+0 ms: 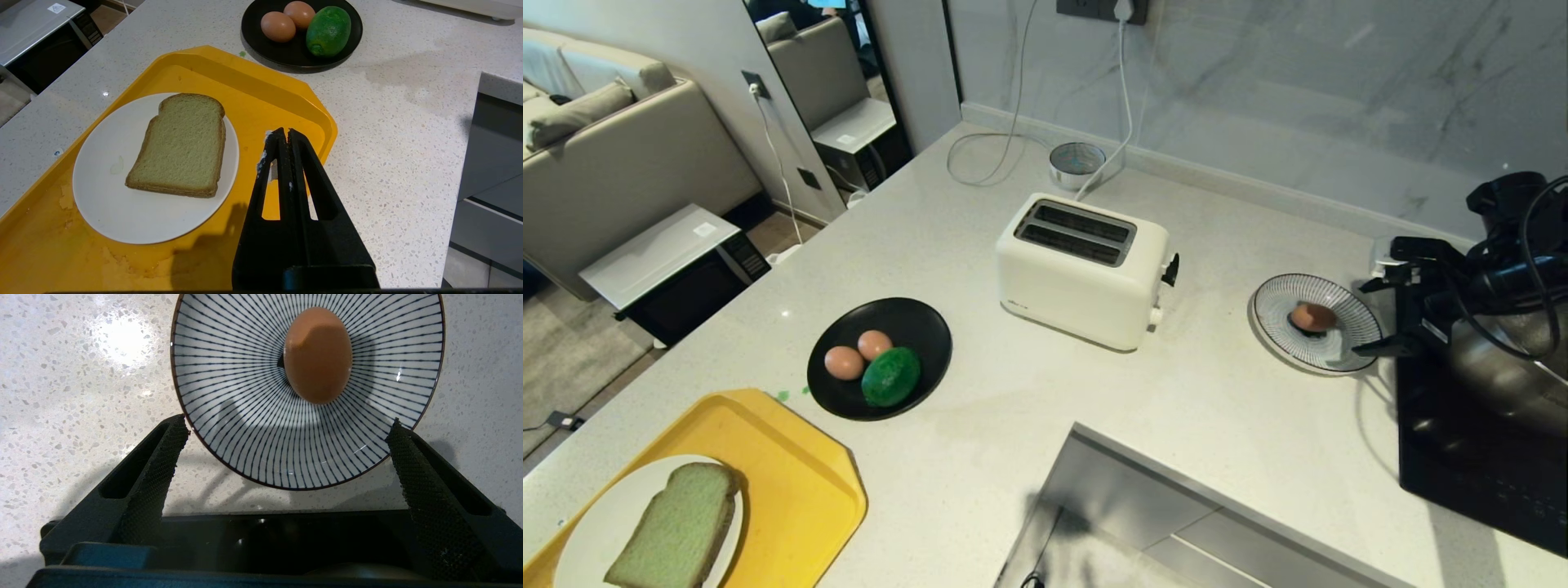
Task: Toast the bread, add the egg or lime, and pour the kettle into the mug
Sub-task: Pick up the egg
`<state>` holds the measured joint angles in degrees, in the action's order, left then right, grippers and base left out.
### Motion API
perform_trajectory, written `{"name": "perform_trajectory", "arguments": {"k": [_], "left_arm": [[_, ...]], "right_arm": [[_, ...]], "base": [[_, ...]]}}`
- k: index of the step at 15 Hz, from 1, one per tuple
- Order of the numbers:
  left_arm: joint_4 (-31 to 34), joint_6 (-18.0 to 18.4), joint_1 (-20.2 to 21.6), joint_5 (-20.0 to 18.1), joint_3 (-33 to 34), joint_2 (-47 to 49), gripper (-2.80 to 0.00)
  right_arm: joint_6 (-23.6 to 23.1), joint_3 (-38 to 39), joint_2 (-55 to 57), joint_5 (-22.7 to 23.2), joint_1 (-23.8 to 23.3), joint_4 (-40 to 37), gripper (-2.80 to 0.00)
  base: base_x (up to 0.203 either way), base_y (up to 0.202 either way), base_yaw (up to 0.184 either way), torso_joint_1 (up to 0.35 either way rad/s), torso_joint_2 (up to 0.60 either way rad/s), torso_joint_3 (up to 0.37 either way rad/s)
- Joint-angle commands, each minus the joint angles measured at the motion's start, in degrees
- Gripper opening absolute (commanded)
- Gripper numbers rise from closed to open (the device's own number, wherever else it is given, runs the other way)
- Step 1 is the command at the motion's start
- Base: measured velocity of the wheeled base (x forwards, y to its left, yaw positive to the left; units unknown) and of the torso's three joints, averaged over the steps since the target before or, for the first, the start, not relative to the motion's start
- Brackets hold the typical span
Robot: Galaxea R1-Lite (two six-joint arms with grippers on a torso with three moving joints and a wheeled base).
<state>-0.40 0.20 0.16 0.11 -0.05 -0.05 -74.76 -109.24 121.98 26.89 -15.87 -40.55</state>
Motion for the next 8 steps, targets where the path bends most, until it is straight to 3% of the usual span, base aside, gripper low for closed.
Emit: {"name": "perform_trajectory", "arguments": {"k": [1, 8], "left_arm": [[0.0, 0.0, 0.0, 0.1, 0.0, 0.0, -2.80], [0.0, -0.1, 0.0, 0.1, 0.0, 0.0, -2.80]], "right_arm": [[-1.2, -3.2, 3.0, 0.2, 0.1, -0.2, 0.00], [-4.0, -4.4, 6.4, 1.0, 1.9, 0.9, 0.00]], "base": [[0.000, 0.000, 0.000, 0.000, 0.00, 0.000], [0.000, 0.000, 0.000, 0.000, 0.00, 0.000]]}}
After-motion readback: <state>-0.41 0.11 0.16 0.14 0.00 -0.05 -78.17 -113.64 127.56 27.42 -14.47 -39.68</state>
